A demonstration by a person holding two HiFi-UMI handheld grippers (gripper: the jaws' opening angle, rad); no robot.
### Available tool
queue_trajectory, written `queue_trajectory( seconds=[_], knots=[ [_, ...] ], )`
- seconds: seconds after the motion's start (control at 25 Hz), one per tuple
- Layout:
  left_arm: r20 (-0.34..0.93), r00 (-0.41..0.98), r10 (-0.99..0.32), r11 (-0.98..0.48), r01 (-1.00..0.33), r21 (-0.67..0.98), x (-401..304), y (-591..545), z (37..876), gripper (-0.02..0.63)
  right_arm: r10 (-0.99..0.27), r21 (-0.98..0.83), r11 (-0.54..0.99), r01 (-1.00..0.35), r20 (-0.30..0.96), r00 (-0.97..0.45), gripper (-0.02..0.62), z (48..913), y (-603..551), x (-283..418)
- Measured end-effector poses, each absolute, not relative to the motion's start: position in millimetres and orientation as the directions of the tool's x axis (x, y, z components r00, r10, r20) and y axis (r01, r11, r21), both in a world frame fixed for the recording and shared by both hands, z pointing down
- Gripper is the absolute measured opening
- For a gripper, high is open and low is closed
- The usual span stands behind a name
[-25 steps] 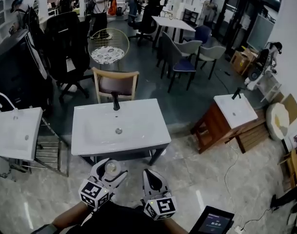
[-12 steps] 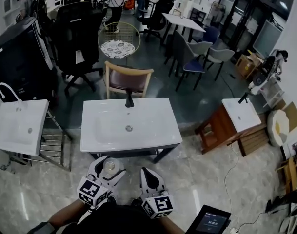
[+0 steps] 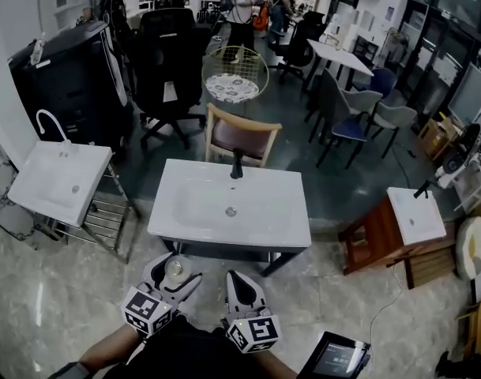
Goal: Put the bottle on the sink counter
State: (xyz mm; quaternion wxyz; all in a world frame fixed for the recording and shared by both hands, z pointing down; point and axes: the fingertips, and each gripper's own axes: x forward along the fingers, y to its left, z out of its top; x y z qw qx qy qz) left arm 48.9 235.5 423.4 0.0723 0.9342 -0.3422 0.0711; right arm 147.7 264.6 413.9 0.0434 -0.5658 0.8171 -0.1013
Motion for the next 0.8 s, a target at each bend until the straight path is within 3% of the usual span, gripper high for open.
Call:
queue_trajectory(
  seconds=[0.4,0.8],
  knots=[
    [0.247,0.669,-0.701,-0.66,-0.74,0.131,25.8,259.2,447.7,0.337,-0.882,-0.271,0.424,-0.864,0.095,-0.462,-0.005,439.7,279.9,131.2],
    [0.241,0.684,-0.689,-0.676,-0.726,0.127,18.1,218.0,450.7,0.337,-0.893,-0.264,0.396,-0.879,0.112,-0.436,-0.005,443.6,245.6,124.8]
  ],
)
